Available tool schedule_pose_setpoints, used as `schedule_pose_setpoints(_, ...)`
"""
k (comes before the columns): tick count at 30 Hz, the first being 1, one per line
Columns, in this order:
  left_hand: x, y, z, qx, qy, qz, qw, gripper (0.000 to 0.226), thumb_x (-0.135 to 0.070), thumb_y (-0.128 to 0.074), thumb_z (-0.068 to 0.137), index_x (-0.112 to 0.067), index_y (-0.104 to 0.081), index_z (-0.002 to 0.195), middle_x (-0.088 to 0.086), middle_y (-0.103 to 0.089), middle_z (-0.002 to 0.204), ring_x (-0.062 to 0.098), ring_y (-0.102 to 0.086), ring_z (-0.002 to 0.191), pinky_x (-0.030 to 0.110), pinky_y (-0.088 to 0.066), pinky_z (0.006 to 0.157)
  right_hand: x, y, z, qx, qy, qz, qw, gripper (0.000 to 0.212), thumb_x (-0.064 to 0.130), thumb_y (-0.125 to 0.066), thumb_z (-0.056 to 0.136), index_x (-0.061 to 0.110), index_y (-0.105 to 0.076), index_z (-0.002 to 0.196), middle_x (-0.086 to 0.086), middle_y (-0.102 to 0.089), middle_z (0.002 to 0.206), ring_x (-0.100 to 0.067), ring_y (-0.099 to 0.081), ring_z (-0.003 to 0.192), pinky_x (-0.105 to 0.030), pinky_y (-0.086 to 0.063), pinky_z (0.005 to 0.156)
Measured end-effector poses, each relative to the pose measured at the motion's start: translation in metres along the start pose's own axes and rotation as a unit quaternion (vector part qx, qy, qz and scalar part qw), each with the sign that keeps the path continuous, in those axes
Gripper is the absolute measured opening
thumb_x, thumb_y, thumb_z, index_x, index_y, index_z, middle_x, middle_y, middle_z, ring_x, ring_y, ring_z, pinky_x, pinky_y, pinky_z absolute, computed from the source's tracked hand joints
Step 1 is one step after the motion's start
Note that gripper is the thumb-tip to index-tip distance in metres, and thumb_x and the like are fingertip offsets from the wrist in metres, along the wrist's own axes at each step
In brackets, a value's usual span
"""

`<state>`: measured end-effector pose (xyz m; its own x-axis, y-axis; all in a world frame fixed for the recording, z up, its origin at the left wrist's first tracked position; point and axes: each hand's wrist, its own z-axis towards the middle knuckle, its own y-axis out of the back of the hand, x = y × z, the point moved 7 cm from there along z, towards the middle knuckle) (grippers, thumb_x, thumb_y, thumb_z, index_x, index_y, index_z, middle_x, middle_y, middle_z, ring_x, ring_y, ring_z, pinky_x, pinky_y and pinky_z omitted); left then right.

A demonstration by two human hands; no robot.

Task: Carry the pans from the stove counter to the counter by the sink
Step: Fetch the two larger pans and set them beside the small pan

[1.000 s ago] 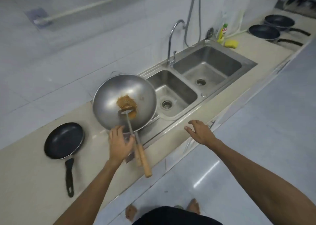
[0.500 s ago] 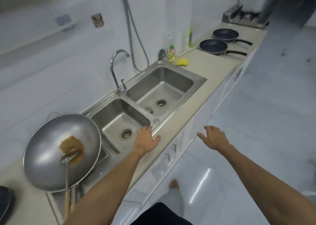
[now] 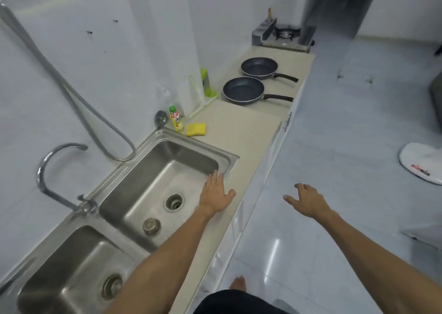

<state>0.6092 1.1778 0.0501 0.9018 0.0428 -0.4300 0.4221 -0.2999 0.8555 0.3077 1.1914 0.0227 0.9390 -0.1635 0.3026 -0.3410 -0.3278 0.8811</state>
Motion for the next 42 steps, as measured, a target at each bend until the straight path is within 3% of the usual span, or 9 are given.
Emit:
schedule_pose_setpoints(10,-0.133,-0.035,0.211,0.070,-0.046,0.057,0.995,0.081,-0.049,-0.046,0.099,-0.007,-0.011,0.159,0.015,-0.004,0.169,0.034,-0.003,0.155,0.046,-0.010,0.124,-0.124,0.077,0.163,-0.011,-0.058,0.010,0.998,0.073,0.057,-0.054,0.090,0.008,-0.037,0.141,-0.020,-0.046,0.142,-0.036,-0.043,0.129,-0.047,-0.042,0.101)
schedule_pose_setpoints(22,-0.276,-0.069,0.396,0.044,0.035,-0.035,0.998,0.084,-0.052,-0.052,0.097,-0.009,-0.016,0.159,0.014,-0.014,0.168,0.030,-0.014,0.154,0.043,-0.016,0.123,-0.261,0.197,0.391,0.076,-0.043,-0.085,0.993,0.070,0.056,-0.051,0.092,0.011,-0.031,0.142,-0.017,-0.043,0.143,-0.034,-0.043,0.128,-0.046,-0.039,0.102)
schedule_pose_setpoints(28,-0.286,-0.062,0.472,0.016,0.098,-0.096,0.990,0.083,-0.054,-0.053,0.095,-0.012,-0.019,0.159,0.010,-0.020,0.167,0.027,-0.022,0.151,0.041,-0.024,0.120,-0.247,0.227,0.507,0.118,0.006,-0.140,0.983,0.066,0.050,-0.050,0.094,0.011,-0.029,0.142,-0.017,-0.042,0.142,-0.034,-0.042,0.128,-0.046,-0.038,0.103)
schedule_pose_setpoints(34,-0.274,-0.047,0.556,0.002,0.165,-0.166,0.972,0.080,-0.053,-0.055,0.095,-0.013,-0.024,0.157,0.011,-0.039,0.158,0.028,-0.039,0.142,0.043,-0.035,0.115,-0.191,0.252,0.618,0.130,0.039,-0.079,0.988,0.062,0.044,-0.054,0.093,0.009,-0.033,0.140,-0.019,-0.042,0.140,-0.036,-0.042,0.126,-0.046,-0.039,0.101)
schedule_pose_setpoints(42,-0.261,-0.032,0.637,-0.009,0.250,-0.189,0.950,0.078,-0.047,-0.057,0.096,-0.007,-0.026,0.155,0.018,-0.049,0.150,0.034,-0.049,0.134,0.043,-0.042,0.108,-0.159,0.298,0.731,0.084,0.080,-0.070,0.991,0.056,0.035,-0.055,0.095,0.005,-0.037,0.138,-0.022,-0.047,0.136,-0.036,-0.048,0.119,-0.045,-0.042,0.097)
